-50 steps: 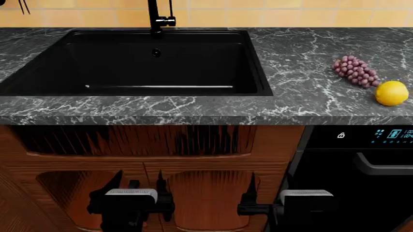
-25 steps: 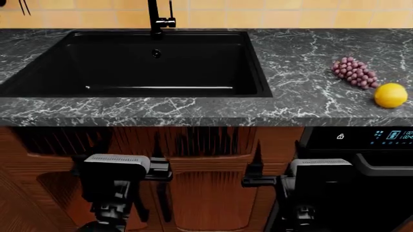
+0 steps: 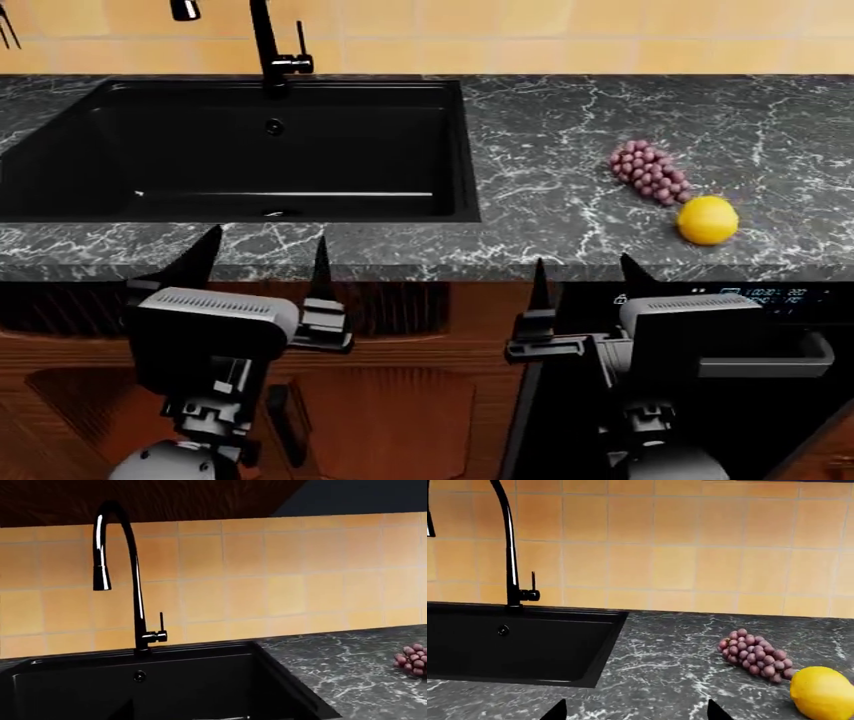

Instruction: Pick the lemon, grape from the counter and place them in the cabinet. Then close the cabinet.

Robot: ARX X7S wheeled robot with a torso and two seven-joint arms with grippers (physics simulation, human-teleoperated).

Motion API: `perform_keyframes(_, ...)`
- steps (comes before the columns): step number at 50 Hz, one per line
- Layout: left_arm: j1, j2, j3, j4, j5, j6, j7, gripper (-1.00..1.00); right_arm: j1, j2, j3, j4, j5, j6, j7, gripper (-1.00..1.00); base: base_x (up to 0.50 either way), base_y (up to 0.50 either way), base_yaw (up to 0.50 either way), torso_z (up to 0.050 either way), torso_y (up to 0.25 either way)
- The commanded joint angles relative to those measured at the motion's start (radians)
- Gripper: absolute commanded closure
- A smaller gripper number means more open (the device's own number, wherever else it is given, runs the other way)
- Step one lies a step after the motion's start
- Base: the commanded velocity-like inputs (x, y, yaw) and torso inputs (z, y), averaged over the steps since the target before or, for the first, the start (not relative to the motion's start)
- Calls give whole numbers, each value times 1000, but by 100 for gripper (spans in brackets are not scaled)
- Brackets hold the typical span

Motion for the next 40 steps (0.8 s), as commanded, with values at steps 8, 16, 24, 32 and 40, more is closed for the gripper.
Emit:
perform_keyframes(8, -26, -31, 10, 58, -13, -49, -8, -100, 9, 33, 7, -77, 28, 46, 6, -100, 0, -500, 0, 50, 0)
perform_keyframes(16, -27, -40, 19, 67, -14, -47, -9, -100, 11, 45, 14, -94, 36, 54, 11, -100, 0, -500, 0, 50, 0)
perform_keyframes(24, -21, -43, 25, 55, -16, -31, -12, -100, 3, 54, 28, -105, 48, 53, 15, -100, 0, -500, 0, 50, 0)
perform_keyframes(32, -41, -53, 22, 55, -19, -44, -16, -100, 7, 67, 37, -124, 59, 64, 16, -100, 31, -500, 0, 50, 0)
perform_keyframes(40, -65, -74, 16, 91, -30, -92, -15, -100, 26, 88, 39, -172, 67, 104, 19, -100, 114, -500, 0, 50, 0)
